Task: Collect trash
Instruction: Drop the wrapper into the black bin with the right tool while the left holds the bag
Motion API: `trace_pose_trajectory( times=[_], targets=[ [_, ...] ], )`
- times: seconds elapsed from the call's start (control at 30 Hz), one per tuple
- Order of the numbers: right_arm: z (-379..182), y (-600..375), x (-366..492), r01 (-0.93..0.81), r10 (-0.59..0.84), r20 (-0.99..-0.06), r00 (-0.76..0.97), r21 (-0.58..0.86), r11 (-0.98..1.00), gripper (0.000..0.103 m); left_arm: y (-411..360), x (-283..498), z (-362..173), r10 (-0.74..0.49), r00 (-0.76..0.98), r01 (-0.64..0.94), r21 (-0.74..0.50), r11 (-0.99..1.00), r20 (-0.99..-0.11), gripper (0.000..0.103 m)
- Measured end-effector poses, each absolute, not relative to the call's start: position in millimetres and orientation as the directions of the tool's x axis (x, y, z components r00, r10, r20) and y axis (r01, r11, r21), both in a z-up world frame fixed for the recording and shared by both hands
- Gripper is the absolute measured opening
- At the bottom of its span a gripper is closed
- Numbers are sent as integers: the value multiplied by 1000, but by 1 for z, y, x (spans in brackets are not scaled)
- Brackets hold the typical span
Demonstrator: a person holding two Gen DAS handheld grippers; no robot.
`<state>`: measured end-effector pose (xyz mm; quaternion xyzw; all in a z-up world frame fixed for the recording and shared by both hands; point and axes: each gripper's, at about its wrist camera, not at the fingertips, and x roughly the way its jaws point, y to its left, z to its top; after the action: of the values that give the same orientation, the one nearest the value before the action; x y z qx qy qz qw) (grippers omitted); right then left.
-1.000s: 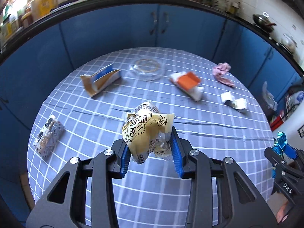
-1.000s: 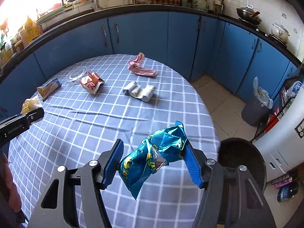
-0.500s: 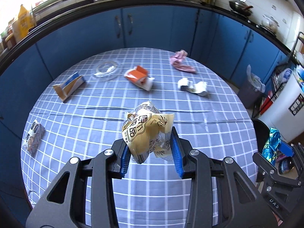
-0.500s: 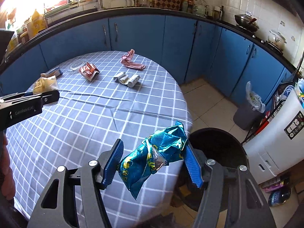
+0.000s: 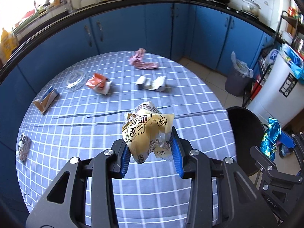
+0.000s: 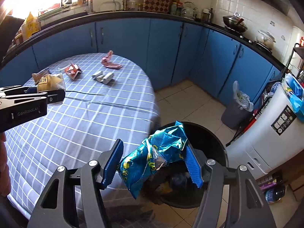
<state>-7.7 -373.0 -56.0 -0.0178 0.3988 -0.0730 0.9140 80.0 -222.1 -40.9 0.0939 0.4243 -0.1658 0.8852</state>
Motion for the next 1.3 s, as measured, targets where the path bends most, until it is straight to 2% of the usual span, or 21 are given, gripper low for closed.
trace_pose_trajectory(
  times=[0.63,1.3],
  targets=[
    [-64,-445,-22,255,-229,-722,653,-75,964,62,-315,69,-38,-287,557,516,54,855,-780,39],
    [-75,-462,-15,276,-233,-735,637,-65,959,62,-353,71,-41,-318,532,563,47,825,-785,39]
  ],
)
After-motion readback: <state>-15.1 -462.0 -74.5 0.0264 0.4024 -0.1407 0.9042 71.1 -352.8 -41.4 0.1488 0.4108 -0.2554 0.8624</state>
